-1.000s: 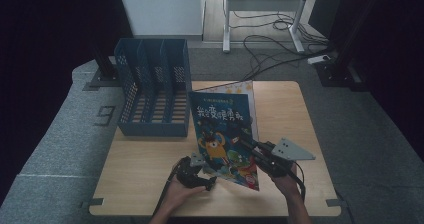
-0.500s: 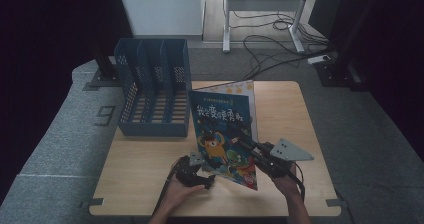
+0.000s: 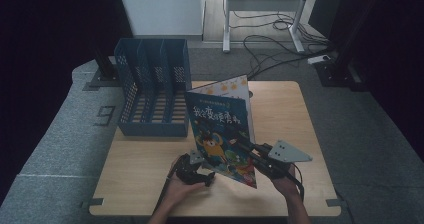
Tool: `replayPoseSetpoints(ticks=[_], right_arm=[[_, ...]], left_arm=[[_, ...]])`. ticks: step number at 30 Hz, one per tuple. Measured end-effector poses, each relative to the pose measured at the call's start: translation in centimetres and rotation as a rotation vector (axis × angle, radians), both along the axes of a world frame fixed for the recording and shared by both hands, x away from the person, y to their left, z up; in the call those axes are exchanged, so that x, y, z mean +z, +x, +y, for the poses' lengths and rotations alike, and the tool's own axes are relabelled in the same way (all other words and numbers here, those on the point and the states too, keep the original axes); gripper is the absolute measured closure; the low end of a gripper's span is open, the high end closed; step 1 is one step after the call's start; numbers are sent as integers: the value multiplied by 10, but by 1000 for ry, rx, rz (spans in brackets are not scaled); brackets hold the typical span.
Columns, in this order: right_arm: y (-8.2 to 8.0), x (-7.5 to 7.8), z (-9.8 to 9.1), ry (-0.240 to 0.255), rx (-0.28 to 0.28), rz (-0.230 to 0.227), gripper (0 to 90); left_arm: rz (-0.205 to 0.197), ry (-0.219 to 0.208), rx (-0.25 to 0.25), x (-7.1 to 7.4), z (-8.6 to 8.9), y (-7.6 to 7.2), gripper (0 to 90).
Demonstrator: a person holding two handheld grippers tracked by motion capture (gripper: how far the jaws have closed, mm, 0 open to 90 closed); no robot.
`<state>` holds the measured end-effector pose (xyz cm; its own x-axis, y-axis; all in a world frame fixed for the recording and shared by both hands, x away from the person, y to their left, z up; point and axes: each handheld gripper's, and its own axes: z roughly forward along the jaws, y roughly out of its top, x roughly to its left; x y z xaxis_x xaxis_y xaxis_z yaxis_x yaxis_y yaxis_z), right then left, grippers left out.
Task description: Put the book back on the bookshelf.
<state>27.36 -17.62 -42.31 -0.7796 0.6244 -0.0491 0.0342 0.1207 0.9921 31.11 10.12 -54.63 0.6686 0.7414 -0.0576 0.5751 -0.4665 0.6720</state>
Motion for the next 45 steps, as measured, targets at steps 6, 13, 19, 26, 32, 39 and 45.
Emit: replayPoseSetpoints(ticks=[6,13,19,26,32,39,45], right_arm=[[0,-1,-2,-4,7,2,813],[-1,-2,-5,-10,16,6,813],[-2,-3,-8,-17,28,10,813],[-4,-4,-11,-24,35,9,811],[-6,-6,-13,-35,39,7,811],[-11,-10,-18,-43,40,9,807],[-13,-13,-23,-46,28,21,796]], left_arm=[[-7,-2,-3,-1,0,-1,100],[-8,-6,-11,-1,2,-2,113],[39,-98,11,4,18,3,156],[-22,-146,27,14,23,1,178],[-63,-158,20,19,24,0,178],[-88,-182,29,29,29,6,178],[-98,-238,-16,43,27,17,152]])
